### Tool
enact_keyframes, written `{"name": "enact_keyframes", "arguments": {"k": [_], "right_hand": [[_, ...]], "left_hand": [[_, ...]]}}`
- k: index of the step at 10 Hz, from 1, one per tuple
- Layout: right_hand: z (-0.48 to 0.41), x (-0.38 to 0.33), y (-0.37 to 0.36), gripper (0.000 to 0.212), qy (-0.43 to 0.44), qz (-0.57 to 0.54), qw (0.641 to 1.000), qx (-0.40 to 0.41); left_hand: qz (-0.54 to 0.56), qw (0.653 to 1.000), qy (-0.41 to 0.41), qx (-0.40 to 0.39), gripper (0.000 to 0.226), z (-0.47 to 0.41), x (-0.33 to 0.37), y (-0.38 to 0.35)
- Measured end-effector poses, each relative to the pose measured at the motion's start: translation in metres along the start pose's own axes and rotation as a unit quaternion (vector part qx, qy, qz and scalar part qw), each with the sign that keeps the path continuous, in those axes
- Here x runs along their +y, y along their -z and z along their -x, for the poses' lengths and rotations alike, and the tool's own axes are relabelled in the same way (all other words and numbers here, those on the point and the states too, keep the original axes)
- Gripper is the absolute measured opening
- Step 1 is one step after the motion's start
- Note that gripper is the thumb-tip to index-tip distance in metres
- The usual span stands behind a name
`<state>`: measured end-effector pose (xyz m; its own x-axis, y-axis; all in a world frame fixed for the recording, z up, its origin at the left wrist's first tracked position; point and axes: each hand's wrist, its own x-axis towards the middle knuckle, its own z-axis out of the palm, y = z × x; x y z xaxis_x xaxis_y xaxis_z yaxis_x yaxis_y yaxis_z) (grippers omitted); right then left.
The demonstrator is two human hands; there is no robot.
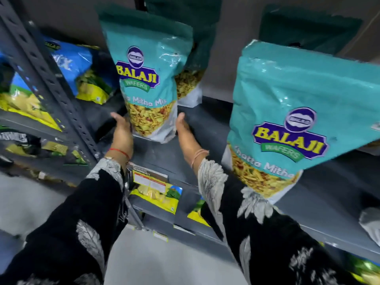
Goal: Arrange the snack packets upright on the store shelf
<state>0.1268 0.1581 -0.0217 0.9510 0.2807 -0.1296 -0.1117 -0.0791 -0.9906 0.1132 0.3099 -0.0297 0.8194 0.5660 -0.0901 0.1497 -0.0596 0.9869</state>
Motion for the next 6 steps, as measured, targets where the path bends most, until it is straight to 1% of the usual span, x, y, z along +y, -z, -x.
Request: {"name": "enact_keyframes", "arguments": {"k": [1,2,3,4,5,6], "right_hand": [[0.007,-0.002,-0.008,0.056,0.021,-0.037,0.999,0.014],[0.027,0.004,-0.014,0.054,0.024,-0.057,0.998,-0.002],[0.049,0.013,-0.019,0.059,-0.007,-0.042,0.996,-0.078],[0.067,0.016,-0.024,0.056,-0.019,-0.025,0.992,-0.119],[0.076,0.006,-0.024,0.054,-0.019,0.016,0.994,-0.105],[0.085,0.002,-0.023,0.055,-0.017,0.064,0.994,-0.084]], "left_hand": [[0.060,0.996,0.059,-0.033,0.074,0.013,-0.003,0.008],[0.118,0.989,0.064,-0.060,0.074,0.028,0.001,0.025],[0.142,0.984,0.056,-0.088,0.080,0.049,-0.007,0.042],[0.147,0.984,0.053,-0.084,0.081,0.064,-0.015,0.052],[0.088,0.994,0.048,-0.051,0.079,0.071,-0.012,0.054],[0.075,0.995,0.058,-0.012,0.077,0.080,-0.011,0.050]]}}
